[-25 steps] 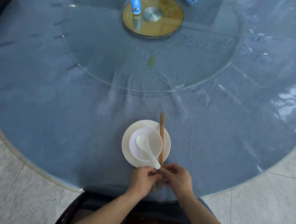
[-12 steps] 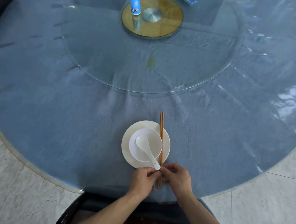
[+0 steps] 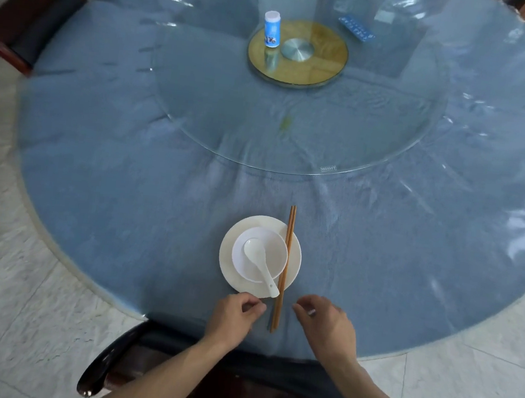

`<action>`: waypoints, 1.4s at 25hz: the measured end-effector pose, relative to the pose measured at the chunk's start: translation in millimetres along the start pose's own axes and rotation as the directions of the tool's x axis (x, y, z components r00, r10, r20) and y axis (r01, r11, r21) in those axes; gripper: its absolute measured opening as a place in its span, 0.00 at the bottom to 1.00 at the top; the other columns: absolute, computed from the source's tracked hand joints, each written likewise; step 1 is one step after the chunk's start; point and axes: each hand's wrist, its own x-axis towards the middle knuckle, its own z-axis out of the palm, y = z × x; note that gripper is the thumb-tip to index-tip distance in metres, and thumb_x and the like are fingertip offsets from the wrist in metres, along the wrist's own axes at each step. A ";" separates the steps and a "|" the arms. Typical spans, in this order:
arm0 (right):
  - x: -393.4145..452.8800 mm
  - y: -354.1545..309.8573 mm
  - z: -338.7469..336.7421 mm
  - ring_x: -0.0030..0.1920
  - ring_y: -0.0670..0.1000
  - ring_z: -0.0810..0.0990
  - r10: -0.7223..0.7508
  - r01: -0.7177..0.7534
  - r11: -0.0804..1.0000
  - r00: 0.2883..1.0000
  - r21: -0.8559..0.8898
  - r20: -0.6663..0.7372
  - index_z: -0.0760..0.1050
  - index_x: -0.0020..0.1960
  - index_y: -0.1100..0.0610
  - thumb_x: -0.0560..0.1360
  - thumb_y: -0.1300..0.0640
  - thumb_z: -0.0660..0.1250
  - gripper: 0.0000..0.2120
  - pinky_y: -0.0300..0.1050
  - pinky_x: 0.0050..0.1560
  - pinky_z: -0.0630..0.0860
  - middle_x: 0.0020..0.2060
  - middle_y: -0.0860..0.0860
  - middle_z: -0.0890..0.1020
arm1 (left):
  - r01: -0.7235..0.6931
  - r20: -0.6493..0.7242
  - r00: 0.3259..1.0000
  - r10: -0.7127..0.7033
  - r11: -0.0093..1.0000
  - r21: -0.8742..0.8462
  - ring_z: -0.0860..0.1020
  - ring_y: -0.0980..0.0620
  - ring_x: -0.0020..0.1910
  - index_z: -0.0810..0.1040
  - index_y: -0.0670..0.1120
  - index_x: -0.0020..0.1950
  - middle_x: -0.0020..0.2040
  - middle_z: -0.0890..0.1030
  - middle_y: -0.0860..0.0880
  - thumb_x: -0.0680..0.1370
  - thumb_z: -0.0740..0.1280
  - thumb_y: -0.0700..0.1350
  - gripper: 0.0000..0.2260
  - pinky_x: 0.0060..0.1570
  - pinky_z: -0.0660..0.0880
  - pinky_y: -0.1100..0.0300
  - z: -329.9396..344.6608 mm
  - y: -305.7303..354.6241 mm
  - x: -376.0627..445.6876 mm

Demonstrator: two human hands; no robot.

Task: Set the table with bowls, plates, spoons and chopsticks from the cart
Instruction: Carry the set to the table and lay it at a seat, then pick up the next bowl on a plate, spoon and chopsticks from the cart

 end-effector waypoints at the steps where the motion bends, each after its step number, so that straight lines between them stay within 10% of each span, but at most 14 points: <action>1: -3.3 -0.6 -6.1 0.44 0.44 0.81 -0.082 0.085 0.992 0.996 -0.093 0.036 0.80 0.54 0.45 0.79 0.43 0.63 0.11 0.41 0.43 0.79 0.48 0.41 0.82 | -0.010 -0.025 1.000 0.011 0.999 0.037 0.83 0.54 0.44 0.84 0.49 0.50 0.44 0.86 0.53 0.77 0.71 0.52 0.09 0.49 0.81 0.50 -4.0 -2.4 -4.6; 6: -21.8 -21.3 -24.2 0.49 0.50 0.82 -0.381 0.421 0.841 0.907 -0.339 0.182 0.78 0.57 0.46 0.80 0.41 0.55 0.16 0.44 0.44 0.75 0.51 0.45 0.82 | -0.072 -0.146 0.984 0.099 0.981 0.179 0.82 0.59 0.49 0.83 0.53 0.51 0.49 0.85 0.56 0.76 0.69 0.56 0.09 0.50 0.78 0.59 -32.0 -8.0 -33.7; 15: -63.0 -133.5 17.6 0.52 0.54 0.81 -0.801 0.847 0.487 0.530 -0.212 0.278 0.80 0.56 0.47 0.77 0.44 0.57 0.16 0.50 0.49 0.76 0.50 0.46 0.84 | -0.184 -0.463 0.825 0.323 0.929 0.319 0.77 0.56 0.60 0.82 0.53 0.59 0.58 0.82 0.57 0.78 0.63 0.59 0.17 0.62 0.72 0.60 -102.7 -62.5 -134.4; 21: -137.7 -229.5 88.6 0.59 0.48 0.79 -0.902 0.954 0.280 0.301 -0.112 0.311 0.79 0.60 0.45 0.78 0.45 0.61 0.14 0.49 0.57 0.72 0.55 0.41 0.83 | 0.022 -0.760 0.625 0.178 0.969 0.245 0.68 0.55 0.72 0.79 0.53 0.65 0.65 0.78 0.58 0.77 0.67 0.59 0.19 0.71 0.61 0.59 -142.0 -166.4 -249.1; 35: -375.5 -347.0 269.3 0.66 0.47 0.74 -0.739 0.949 -0.223 -0.315 0.224 0.596 0.75 0.67 0.47 0.81 0.42 0.58 0.19 0.48 0.64 0.71 0.63 0.43 0.79 | 0.400 -0.906 0.256 -0.337 0.890 -0.219 0.64 0.53 0.75 0.73 0.55 0.70 0.70 0.74 0.57 0.77 0.59 0.67 0.26 0.70 0.60 0.54 -139.3 -356.3 -493.6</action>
